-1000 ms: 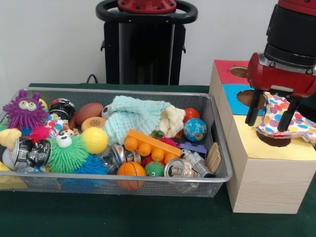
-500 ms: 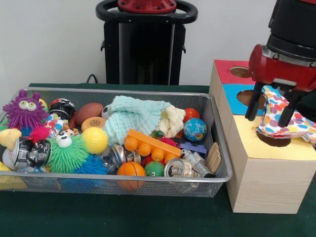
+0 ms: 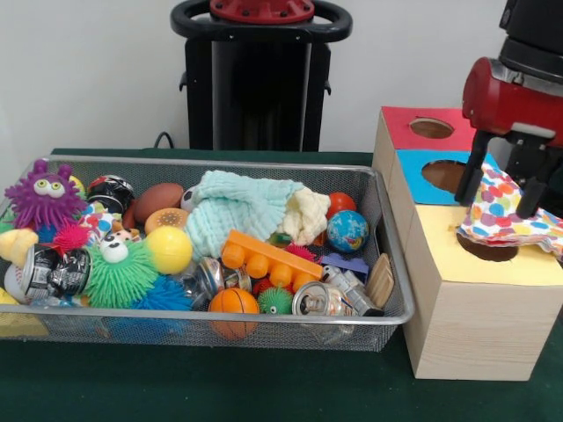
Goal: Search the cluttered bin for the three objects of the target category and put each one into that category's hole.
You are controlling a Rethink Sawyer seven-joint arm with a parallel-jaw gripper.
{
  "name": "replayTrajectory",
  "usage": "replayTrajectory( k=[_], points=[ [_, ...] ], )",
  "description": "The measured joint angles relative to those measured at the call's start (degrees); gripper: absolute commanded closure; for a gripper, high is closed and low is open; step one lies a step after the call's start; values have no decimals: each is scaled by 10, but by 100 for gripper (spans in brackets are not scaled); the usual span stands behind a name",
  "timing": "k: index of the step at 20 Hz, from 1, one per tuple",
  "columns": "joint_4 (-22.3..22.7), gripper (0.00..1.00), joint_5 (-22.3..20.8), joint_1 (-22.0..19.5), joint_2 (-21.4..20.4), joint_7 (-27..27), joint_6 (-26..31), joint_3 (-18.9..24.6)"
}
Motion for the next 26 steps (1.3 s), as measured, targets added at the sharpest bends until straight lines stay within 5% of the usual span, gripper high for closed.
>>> replayTrajectory(
  k=[15,26],
  points=[
    [-74,0,2,0,49,0,15,4],
    [-88,0,1,6,57,0,22,4]
  ],
)
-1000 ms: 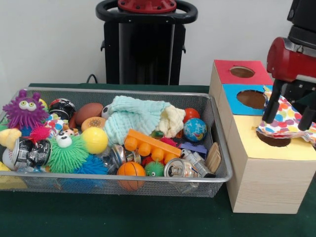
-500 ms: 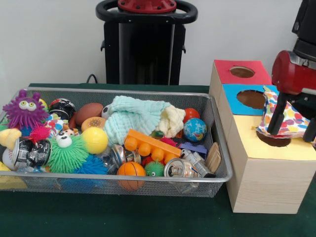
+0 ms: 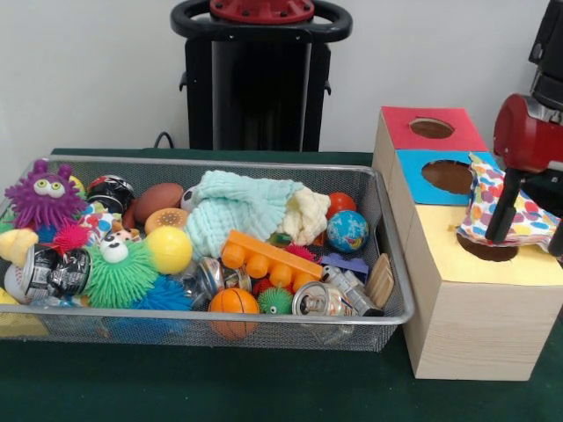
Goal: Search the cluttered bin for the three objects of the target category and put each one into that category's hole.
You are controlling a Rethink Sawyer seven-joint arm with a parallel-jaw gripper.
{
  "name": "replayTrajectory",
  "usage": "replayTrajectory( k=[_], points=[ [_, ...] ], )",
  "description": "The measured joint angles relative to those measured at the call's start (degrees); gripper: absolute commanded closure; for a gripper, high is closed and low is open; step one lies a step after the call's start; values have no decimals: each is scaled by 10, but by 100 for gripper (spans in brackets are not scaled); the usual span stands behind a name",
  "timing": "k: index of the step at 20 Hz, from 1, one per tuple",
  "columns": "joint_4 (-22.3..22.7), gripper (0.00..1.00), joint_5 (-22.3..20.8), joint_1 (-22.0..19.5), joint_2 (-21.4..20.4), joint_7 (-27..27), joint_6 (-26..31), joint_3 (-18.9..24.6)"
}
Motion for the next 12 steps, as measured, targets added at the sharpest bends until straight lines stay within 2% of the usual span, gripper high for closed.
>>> replayTrajectory(
  k=[12],
  points=[
    [-47,0,1,6,9,0,1,1]
  ],
)
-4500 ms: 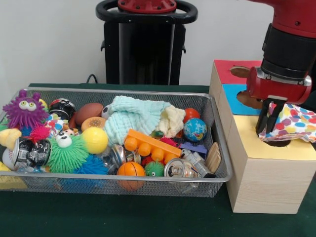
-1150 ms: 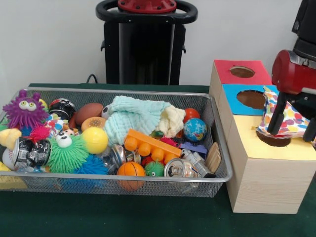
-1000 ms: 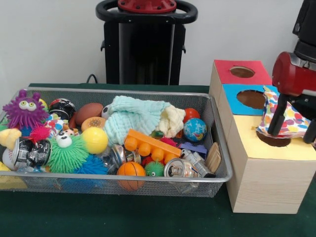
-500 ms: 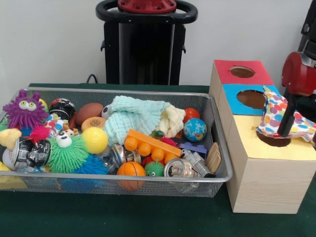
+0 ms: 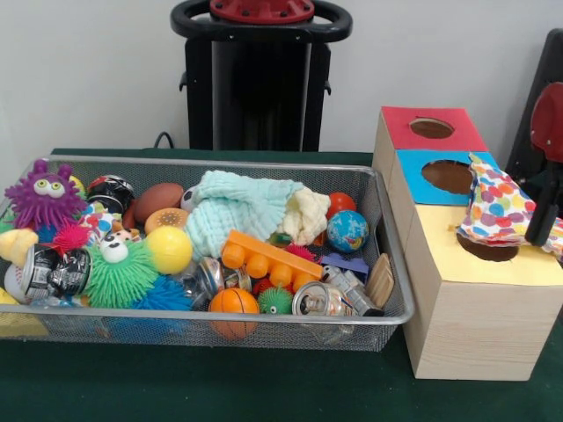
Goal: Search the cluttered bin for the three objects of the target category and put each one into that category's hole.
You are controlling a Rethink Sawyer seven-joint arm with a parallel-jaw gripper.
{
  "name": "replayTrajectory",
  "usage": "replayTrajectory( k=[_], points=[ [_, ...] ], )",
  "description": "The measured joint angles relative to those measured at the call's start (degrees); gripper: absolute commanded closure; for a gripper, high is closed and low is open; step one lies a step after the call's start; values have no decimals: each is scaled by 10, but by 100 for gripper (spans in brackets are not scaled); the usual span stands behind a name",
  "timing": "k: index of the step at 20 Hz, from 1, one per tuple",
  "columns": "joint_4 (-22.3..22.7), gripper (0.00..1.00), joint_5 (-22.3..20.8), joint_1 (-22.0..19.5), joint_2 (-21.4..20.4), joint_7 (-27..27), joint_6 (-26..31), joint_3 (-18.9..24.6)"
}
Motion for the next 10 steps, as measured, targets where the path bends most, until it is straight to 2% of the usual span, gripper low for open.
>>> replayTrajectory(
  k=[10],
  points=[
    [-4,0,23,-5,0,0,4,12]
  ],
)
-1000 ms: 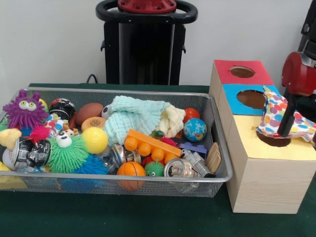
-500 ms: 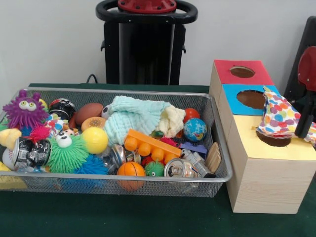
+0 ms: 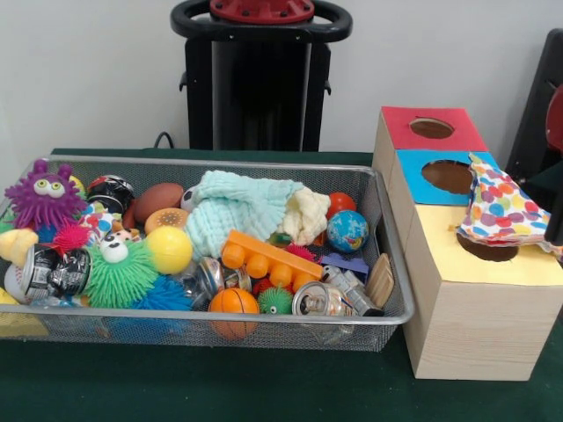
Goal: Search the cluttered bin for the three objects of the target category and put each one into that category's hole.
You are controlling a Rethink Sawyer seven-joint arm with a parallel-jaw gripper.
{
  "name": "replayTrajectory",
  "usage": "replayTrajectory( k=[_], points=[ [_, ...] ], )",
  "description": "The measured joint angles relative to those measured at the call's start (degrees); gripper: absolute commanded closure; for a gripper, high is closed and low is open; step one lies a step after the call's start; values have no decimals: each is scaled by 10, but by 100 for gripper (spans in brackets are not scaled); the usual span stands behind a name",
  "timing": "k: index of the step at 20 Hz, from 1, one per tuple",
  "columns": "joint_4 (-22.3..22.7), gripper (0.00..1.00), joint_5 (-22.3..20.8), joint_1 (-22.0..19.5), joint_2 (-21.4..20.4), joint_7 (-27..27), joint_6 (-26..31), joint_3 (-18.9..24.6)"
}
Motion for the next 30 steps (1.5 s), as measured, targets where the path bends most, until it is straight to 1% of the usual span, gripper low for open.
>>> replayTrajectory(
  k=[13,18,20,21,26,29,30],
  points=[
    [0,0,16,-4,-2,0,2,21],
    [7,0,23,-10,-11,0,2,24],
    [15,0,26,-15,-19,0,2,26],
    [29,0,28,-21,-30,0,2,30],
    [65,0,29,-37,-58,0,2,39],
    [97,0,29,-58,-84,0,2,46],
    [101,0,29,-61,-88,0,2,48]
  ],
)
